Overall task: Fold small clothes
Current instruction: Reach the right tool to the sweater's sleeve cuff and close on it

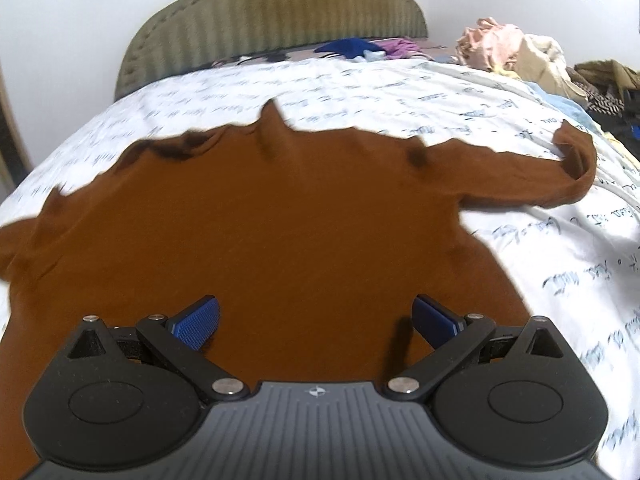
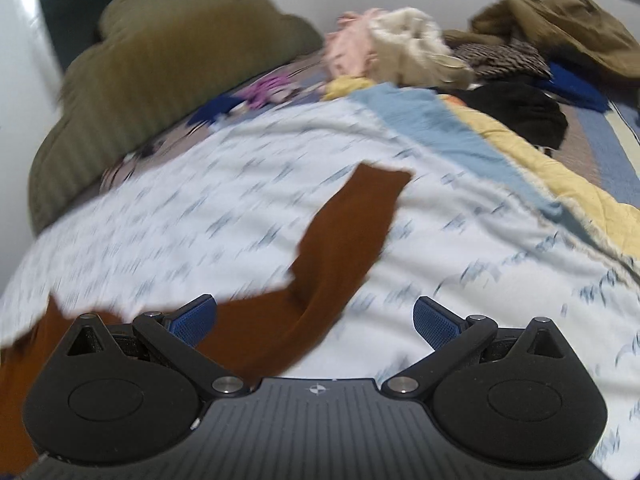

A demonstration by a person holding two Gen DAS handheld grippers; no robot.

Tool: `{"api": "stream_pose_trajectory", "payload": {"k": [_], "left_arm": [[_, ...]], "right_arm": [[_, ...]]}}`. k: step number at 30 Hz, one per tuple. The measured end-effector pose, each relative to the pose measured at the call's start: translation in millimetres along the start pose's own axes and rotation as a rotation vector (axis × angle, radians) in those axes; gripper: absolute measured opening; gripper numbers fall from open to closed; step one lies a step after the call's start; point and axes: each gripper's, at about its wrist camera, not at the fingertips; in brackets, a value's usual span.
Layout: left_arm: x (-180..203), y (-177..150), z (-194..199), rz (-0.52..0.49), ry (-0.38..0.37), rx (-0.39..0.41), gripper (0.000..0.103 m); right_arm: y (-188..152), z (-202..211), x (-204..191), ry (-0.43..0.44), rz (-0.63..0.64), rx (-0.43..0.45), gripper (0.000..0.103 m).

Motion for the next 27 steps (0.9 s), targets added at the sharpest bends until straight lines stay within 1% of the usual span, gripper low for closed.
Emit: {"api": "stream_pose_trajectory", "payload": {"k": [2,5,7,9,11,12,14,19,21,22,24,25,26,27], "left_arm": [[12.8,8.7,-6.6,-0.014,0.001,0.007,0.103],[23.3,19.6,-15.9,-0.007,0.001,0.015,0.103],[28.4,27.3,-22.3,0.018,-0.026,0.011,0.103],[32.0,34.1,-28.7,0.050,-0.067,-0.003,0.103],[36.4,40.1,-35.8,0.076,-0.088,-0.022,0.103],[39.3,42.8,-39.3,0.077,-0.093,-0.031,0.103],[45.1,46.5,-44.3,0.079,-0.090,-0.038,0.103],[58.9,55.6,-54.9,0.075,-0.096,-0.044,0.103],[65.3,59.1,-59.2,0.069,-0.091,-0.044,0.103],[68.1,60.9,-61.4,0.068,-0.088,-0.044,0.103],[72.9,64.7,-66.0,0.074,-0.089,-0.043,0.103],[75.4,66.8,-68.7,0.082,-0.087,-0.045,0.103],[77.2,68.8,-71.1,0.091,-0.090,-0.049,0.103],[79.5,70.8,-74.1,0.100,-0.100,-0.053,0.103]], "right_arm": [[17.2,-15.0,16.2,0.002,-0.048,0.000,0.103],[33.3,-38.5,33.2,0.017,-0.121,-0.015,0.103],[39.8,-51.9,42.4,0.041,-0.170,-0.027,0.103],[43.3,-63.0,49.8,0.076,-0.215,-0.035,0.102],[44.9,-74.7,55.1,0.111,-0.255,-0.043,0.101],[45.2,-79.6,58.0,0.128,-0.275,-0.046,0.097],[46.1,-88.8,64.6,0.165,-0.310,-0.052,0.095],[52.2,-104.9,82.8,0.209,-0.387,-0.067,0.095],[55.9,-108.0,87.7,0.244,-0.403,-0.064,0.094],[58.2,-109.4,89.2,0.262,-0.406,-0.058,0.093],[61.5,-111.7,91.2,0.284,-0.406,-0.054,0.083],[62.8,-114.2,91.7,0.287,-0.412,-0.056,0.081],[63.6,-116.9,92.1,0.289,-0.414,-0.058,0.077],[64.5,-119.7,91.9,0.291,-0.413,-0.060,0.069]]}}
Point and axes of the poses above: each gripper's, at about its wrist camera, not at the fingertips, and z roughly against the way its jaws point, x to its right, y to its top, and after that the axes turned 5 degrees about -x, right-handed
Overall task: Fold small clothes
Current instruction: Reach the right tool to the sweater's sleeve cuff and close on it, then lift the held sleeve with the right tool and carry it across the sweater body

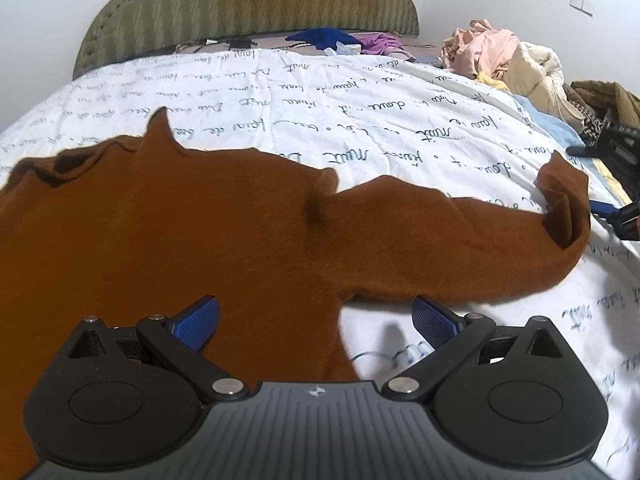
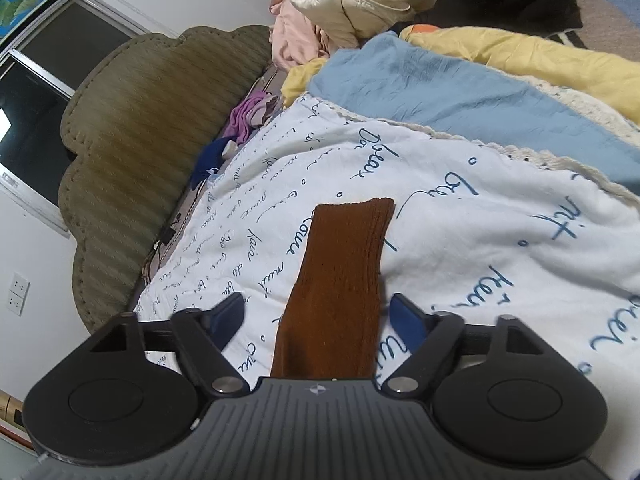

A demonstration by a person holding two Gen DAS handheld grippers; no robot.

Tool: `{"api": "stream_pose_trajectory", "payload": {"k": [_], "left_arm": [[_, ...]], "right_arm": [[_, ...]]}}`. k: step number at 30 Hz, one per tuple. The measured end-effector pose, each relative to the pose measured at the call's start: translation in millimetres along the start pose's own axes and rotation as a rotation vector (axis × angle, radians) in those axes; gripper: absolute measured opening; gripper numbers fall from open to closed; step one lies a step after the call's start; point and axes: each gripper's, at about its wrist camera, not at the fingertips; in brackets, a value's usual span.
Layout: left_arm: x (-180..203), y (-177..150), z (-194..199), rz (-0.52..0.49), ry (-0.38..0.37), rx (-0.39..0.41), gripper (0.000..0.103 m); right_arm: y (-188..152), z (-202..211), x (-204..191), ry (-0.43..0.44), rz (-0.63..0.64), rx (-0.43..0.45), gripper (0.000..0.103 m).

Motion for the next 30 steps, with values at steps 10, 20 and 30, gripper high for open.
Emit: {"api": "stream_pose_trajectory", "payload": {"k": [10,20,30], "left_arm": [[5.0,15.6,-20.7,0.127,-0.064,-0.049,0.103],[-11.3,20.1,-17.7,0.162,-0.090,-0.163,0.103],[-7.6,29.5,-21.7,0.282,-0.090,-0.291,0.103]], "right_arm": [[-5.8,-28.0,10.5,-0.005,-0.024,-0.030,0.015],[-6.1,-16.4,4.1,0.029,0.028,-0.014,0.015],[-9.1,-8.5,-10.7,0.087,0.051,-0.013,0.015]]}}
Point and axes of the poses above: each gripper's, at about its wrist camera, not at the fingertips, and z roughly against the way its jaws point, x to its right, y to its top, and after that the axes turned 5 degrees about -x, right-handed
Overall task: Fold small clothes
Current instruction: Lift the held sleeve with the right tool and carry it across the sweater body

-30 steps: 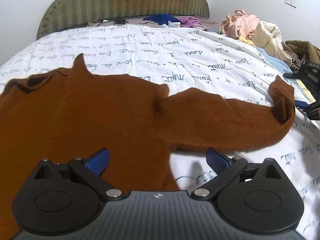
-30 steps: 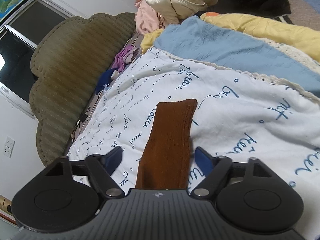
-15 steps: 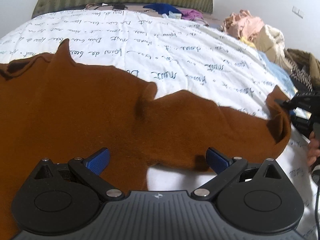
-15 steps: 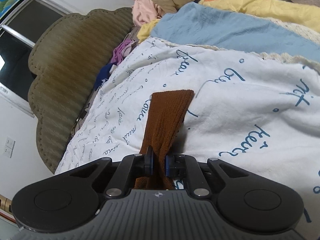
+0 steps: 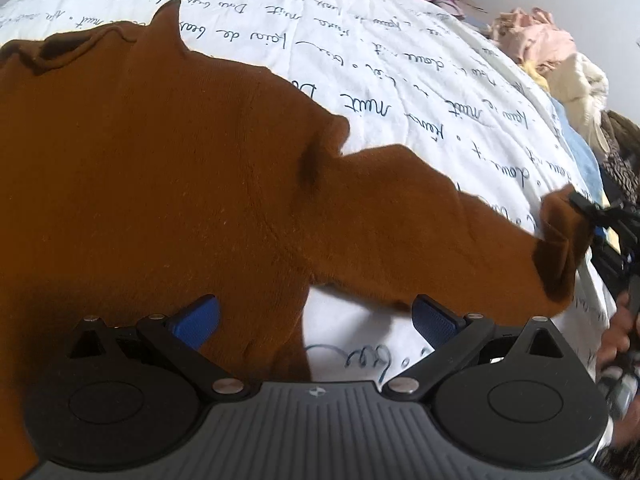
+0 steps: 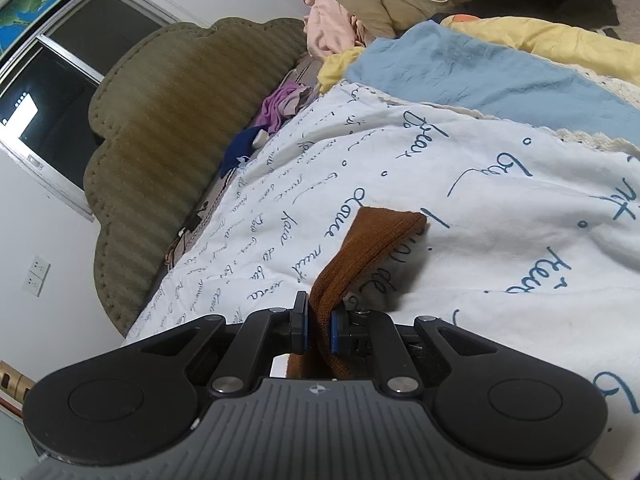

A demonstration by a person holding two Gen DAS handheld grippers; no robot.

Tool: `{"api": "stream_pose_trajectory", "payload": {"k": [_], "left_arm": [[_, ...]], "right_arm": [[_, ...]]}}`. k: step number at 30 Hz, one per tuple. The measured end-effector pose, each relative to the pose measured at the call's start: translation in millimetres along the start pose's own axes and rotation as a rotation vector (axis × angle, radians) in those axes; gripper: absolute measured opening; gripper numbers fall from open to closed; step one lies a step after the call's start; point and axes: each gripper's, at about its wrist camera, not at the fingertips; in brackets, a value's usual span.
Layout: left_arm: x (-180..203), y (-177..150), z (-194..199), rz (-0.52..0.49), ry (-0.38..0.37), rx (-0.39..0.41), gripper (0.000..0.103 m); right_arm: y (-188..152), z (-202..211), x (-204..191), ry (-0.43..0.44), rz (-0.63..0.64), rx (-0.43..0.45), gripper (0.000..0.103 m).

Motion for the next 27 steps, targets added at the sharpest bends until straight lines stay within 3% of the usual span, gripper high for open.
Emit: {"api": "stream_pose_trajectory", "payload": {"k": [6,12,18,24,27], "left_arm": [[-15.3,2.4,9.0,0.035,-0.084,0.022,0.103],[-15.2,-10.3,25.5,-0.030,-0.083,0.074,0.103],[1.7,-11.6,36.4,-0.076,-0.103,0.171,0.103],[19.2,5.5,27.8,-0.072,-0.099,0.171,0.103],[15.8,3.3,34.8,-0.085,-0.096,0.217,0.103]], "right_arm": [[-7.9,8.7,-9.3,0.093,0.002,-0.007,0.013],[-18.4,28.0,-33.7,0.192,0.017,-0.001,0.013],[-30.6,61.5,-81.1,0.312,0.073,0.001,0.013],[-53.5,87.9,-141.7,0.442,0.133,-0.034,0.013],[-68.7,90.3,-170.6,0.500,0.150,-0.076,0.013]]}}
Point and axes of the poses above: each gripper's, at about its wrist camera, not at the fingertips, and z roughly against the way its jaws point, x to its right, y to its top, and after that the axes turned 5 degrees about -x, right-handed
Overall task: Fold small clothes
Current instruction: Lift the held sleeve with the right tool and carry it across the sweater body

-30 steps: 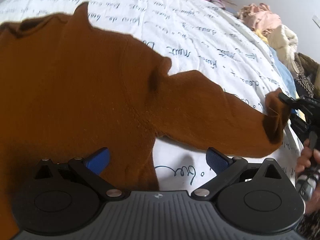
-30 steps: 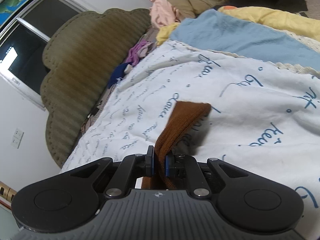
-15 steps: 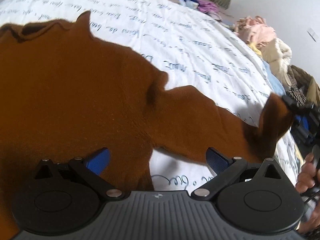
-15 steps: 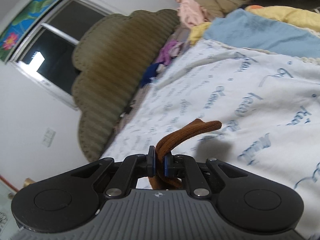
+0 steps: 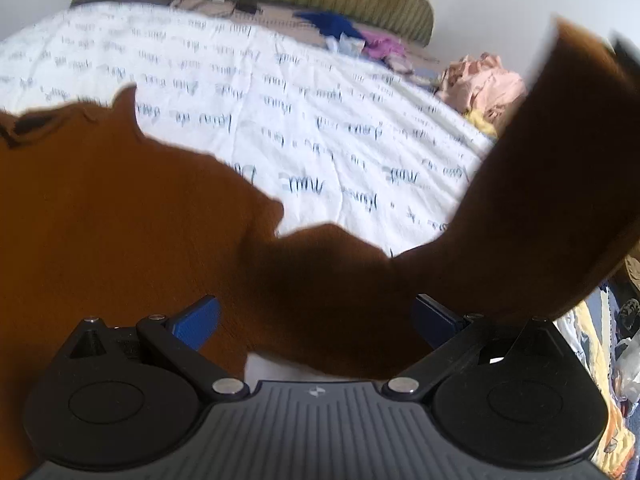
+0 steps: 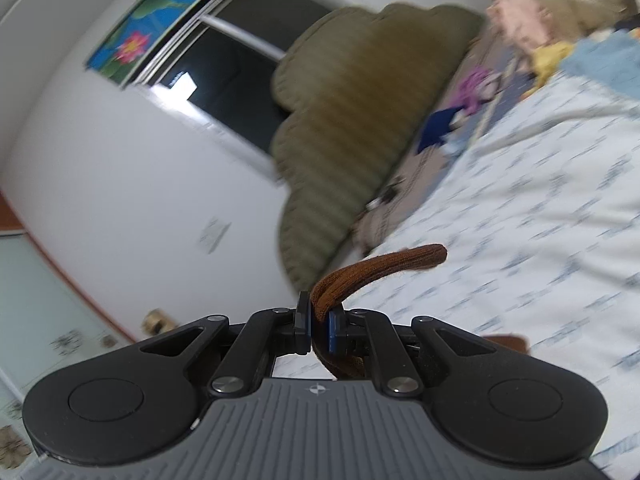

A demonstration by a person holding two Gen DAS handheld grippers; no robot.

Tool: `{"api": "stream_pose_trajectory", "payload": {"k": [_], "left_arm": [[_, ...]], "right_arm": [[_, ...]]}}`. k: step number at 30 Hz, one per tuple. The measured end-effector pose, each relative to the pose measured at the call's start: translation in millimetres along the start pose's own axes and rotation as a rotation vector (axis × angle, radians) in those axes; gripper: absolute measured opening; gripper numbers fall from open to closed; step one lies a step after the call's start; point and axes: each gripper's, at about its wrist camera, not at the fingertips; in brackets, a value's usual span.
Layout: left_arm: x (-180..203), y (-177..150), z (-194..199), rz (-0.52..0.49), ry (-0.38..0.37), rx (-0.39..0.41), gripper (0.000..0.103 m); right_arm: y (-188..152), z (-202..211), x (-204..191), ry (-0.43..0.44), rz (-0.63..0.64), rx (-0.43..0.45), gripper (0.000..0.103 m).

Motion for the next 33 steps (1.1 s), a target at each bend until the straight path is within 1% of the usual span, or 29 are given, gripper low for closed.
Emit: {"api": "stream_pose_trajectory", "payload": {"k": [3,5,9,14,16,19,23,26,30,33], "left_arm": [[-4.8,0.8,13.6,-0.027,0.017,0.055,0.103],[-12.2,3.2,21.0,-0.022,0.028,0.079,0.103],[-44.1,11.1,33.0,0.039,0.036,0.118,0.103],[-89.7,14.5,51.5,0.086,0.079,0.167,0.103],[-111.6,13.8,61.6,0.104,0.106,0.191,0.103],[-150.7,12.7,77.4,0.153,0.132,0.218,0.103],[-197.4,11.7,89.2,0.226,0.170,0.204,0.103],[-227.9,9.8,96.8,0.270,0.220,0.204,0.103],[-254.5,7.9,102.0,0.308,0.241,0.199,0.103],[-265.5,6.4,104.8,0.314,0.259,0.200,0.103]], "right_arm": [[-12.9,-20.0,-26.0,0.036,0.019,-0.057,0.013],[-22.0,-35.9,-41.6,0.052,0.029,-0.093,0.013],[-48.1,-70.2,-75.6,0.091,0.041,-0.164,0.013],[-79.5,-108.6,-104.2,0.132,0.034,-0.236,0.013],[-91.9,-126.1,-107.6,0.144,0.012,-0.259,0.013],[-113.6,-152.9,-114.6,0.143,0.012,-0.297,0.013],[-143.5,-186.4,-116.3,0.138,-0.015,-0.334,0.013],[-163.8,-205.2,-113.6,0.128,-0.052,-0.353,0.013],[-188.1,-230.5,-100.3,0.100,-0.092,-0.372,0.013],[-201.3,-241.0,-95.2,0.085,-0.115,-0.385,0.013]]}}
Point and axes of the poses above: each gripper's, at about its wrist camera, not at the fingertips, and z roughly against the way its jaws point, x to its right, y to its top, and after that the axes turned 5 degrees about -x, right-handed
